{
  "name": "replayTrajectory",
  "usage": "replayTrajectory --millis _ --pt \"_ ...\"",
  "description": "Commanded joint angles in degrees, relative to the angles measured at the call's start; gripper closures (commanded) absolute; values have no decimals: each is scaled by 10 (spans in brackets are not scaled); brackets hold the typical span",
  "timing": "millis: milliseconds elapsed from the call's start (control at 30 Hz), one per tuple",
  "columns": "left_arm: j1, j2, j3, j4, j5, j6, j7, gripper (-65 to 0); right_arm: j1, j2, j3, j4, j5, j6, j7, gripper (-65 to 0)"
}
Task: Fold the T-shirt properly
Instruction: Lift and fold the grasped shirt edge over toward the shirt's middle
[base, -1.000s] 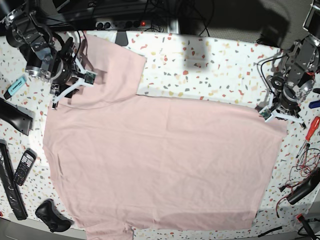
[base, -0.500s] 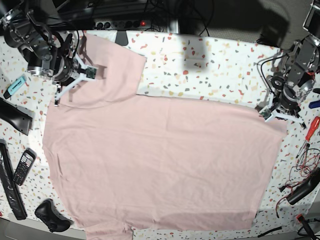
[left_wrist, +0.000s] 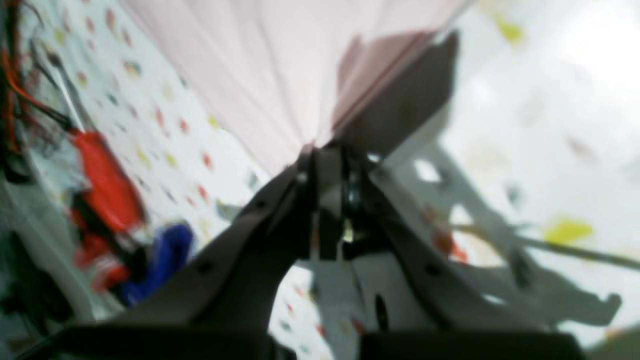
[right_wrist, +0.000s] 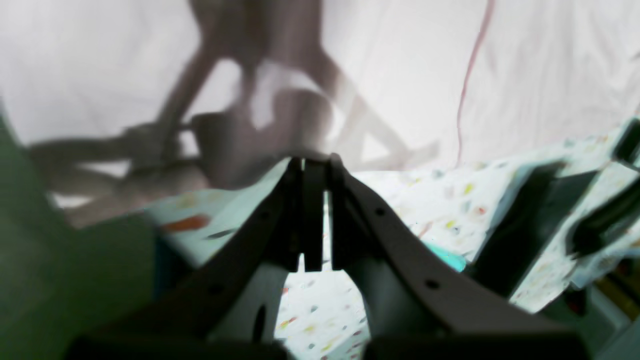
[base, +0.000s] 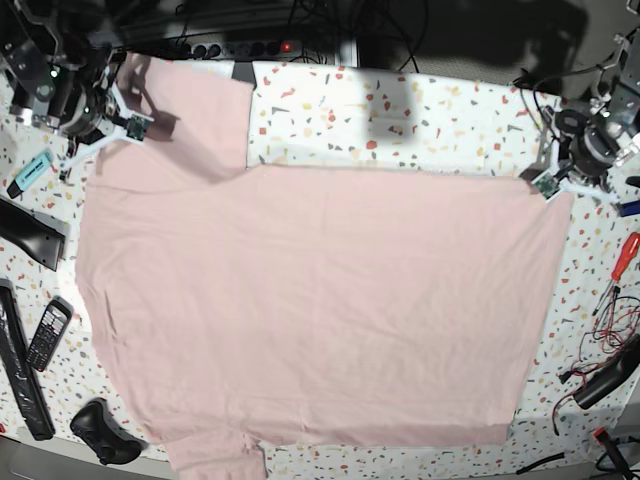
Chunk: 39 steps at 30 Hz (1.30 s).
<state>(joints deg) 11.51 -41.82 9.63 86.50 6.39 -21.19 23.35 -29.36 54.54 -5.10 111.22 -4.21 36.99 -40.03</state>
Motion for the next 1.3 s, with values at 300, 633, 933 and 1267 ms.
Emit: replayTrajectory --millis 300,633,933,1267 --pt "175 -11 -138 97 6 6 -7 0 -176 -65 143 106 18 3 13 0" --pt "299 27 -250 158 6 5 -20 0 -268 -101 168 135 12 4 12 0" --pt "311 27 -257 160 7 4 -35 0 -265 -101 168 149 -3 -3 19 0" --pt "206 28 -257 158 -16 5 -37 0 -106 -103 168 144 31 -51 49 0"
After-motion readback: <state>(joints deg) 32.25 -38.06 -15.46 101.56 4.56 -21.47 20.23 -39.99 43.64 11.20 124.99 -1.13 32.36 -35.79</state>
